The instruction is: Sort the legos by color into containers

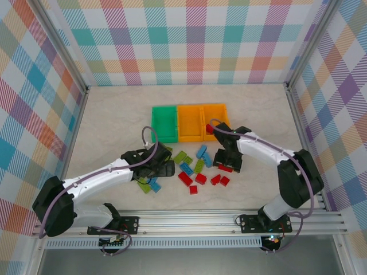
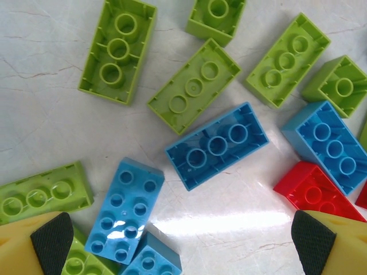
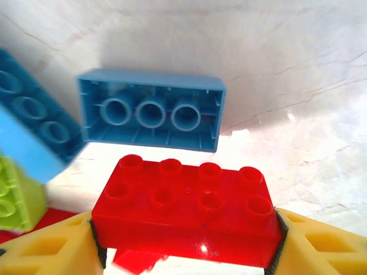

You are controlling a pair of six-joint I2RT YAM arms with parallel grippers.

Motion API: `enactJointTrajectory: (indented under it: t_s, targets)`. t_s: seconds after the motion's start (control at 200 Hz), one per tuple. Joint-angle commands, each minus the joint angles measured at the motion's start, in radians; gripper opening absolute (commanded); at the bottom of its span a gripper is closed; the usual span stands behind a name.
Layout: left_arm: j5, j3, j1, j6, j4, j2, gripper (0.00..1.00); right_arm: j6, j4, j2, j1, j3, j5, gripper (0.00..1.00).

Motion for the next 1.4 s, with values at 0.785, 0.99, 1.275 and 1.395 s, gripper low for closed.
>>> enactJointTrajectory:
  t_s: [0.785, 0.99, 1.275, 1.395]
  targets:
    - [0.052, -0.091, 0.101, 0.224, 0.091, 0.039, 0.87, -0.267, -0.206, 0.57, -0.234, 0.89, -0.121, 0.55]
    - [0.053, -0.062, 0.085, 0.262, 0.102, 0.081, 0.79, -0.2, -0.174, 0.612, -0.278, 0.887, -0.154, 0.59]
    - [0.043, -0.063, 0.07, 0.294, 0.123, 0.14, 0.73, -0.184, -0.143, 0.631, -0.291, 0.909, -0.246, 0.78]
    - [0.025, -0.039, 0.07, 0.299, 0.102, 0.179, 0.68, -0.176, -0.092, 0.559, -0.286, 0.845, -0.284, 0.8]
